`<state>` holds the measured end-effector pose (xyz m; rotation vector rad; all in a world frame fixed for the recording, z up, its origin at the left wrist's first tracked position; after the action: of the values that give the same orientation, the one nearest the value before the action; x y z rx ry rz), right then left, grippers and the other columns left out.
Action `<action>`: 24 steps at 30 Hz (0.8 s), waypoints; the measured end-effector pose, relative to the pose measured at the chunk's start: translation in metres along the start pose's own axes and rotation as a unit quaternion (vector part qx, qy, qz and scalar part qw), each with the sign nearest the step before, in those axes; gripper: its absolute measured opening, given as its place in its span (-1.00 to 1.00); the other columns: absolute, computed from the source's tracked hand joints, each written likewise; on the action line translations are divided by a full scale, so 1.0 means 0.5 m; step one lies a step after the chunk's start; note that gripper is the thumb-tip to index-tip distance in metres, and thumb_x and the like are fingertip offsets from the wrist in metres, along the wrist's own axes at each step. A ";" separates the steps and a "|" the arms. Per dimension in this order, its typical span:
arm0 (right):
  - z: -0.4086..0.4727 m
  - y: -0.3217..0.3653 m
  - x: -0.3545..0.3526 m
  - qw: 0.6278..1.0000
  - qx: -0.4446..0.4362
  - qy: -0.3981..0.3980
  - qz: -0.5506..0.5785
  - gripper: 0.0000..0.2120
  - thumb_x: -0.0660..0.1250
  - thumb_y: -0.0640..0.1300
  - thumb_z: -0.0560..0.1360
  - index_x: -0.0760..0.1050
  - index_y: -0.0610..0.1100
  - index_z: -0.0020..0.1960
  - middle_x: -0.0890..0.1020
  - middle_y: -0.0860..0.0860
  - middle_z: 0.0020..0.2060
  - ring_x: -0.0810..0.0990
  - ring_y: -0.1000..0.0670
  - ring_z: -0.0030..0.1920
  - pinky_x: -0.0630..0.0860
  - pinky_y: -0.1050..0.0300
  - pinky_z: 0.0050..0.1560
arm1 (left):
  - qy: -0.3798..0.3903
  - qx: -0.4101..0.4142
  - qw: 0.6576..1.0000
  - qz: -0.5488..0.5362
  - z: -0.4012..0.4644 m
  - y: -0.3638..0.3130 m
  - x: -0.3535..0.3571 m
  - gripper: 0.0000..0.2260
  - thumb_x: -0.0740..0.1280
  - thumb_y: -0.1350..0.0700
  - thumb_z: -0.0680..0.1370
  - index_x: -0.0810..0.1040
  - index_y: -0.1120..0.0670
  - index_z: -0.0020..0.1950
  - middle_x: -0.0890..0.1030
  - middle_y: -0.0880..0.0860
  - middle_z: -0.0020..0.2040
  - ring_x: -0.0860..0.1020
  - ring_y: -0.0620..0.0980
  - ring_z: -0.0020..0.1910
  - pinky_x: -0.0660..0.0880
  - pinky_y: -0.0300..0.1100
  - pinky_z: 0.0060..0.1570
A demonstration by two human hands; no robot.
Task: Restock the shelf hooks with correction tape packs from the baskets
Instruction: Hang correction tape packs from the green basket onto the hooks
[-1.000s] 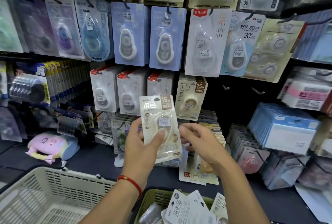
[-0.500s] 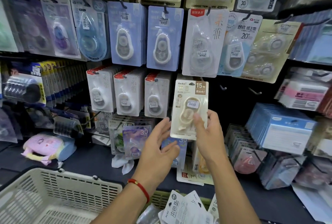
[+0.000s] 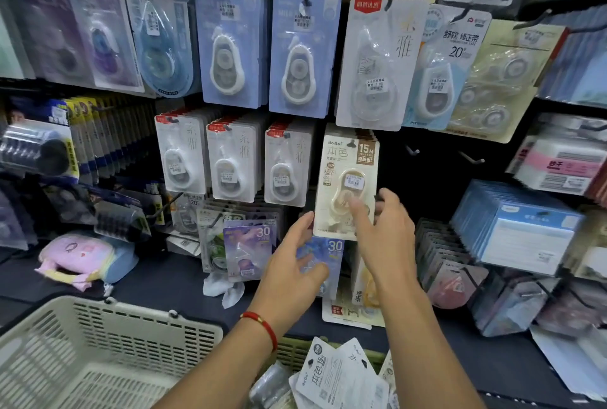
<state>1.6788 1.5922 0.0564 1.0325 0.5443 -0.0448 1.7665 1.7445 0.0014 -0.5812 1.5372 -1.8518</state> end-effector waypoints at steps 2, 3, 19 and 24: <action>-0.016 0.020 0.000 0.987 -0.100 -0.062 -0.111 -0.46 0.34 0.05 0.65 0.34 -0.12 0.55 0.45 -0.09 0.42 0.46 -0.12 0.38 0.47 -0.05 0.27 | -0.008 0.008 0.997 0.082 0.004 0.013 -0.013 -0.33 0.34 0.31 0.59 0.30 -0.29 0.54 0.42 -0.21 0.50 0.40 -0.25 0.46 0.33 -0.26 0.47; -0.022 0.035 0.009 0.971 -0.170 -0.071 -0.152 -0.51 0.36 -0.03 0.63 0.38 -0.12 0.52 0.44 -0.11 0.44 0.43 -0.15 0.41 0.47 -0.11 0.31 | -0.017 0.027 0.989 0.142 0.009 0.015 -0.021 -0.32 0.35 0.30 0.58 0.30 -0.22 0.59 0.39 -0.19 0.54 0.34 -0.19 0.53 0.27 -0.26 0.51; 0.213 -0.001 0.168 0.880 -0.186 0.152 -0.410 -0.18 0.35 -0.14 0.56 -0.01 0.00 0.69 -0.18 0.04 0.70 0.03 -0.13 0.67 0.39 -0.21 0.43 | -0.081 0.149 0.918 0.359 0.179 -0.001 -0.049 -0.28 0.36 0.35 0.53 0.24 0.08 0.67 -0.02 -0.02 0.73 0.02 0.02 0.70 0.18 -0.08 0.61; 0.249 -0.010 0.184 0.880 -0.185 0.196 -0.392 -0.15 0.36 -0.21 0.53 0.01 0.05 0.70 -0.26 0.09 0.69 0.09 -0.15 0.66 0.48 -0.21 0.39 | -0.059 0.164 0.905 0.389 0.168 0.020 -0.050 -0.27 0.38 0.35 0.52 0.24 0.08 0.67 -0.09 -0.09 0.73 0.01 -0.02 0.70 0.32 -0.12 0.47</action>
<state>1.8081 1.5070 0.0599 0.3866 1.2703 -0.4393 1.8445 1.7041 0.0112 0.0904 1.0983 -1.3576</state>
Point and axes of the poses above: each hand's wrist, its own z-axis towards the middle knuckle, its own x-axis out of the palm, y = z × x, the point moved 6 cm from there along z, towards the middle knuckle
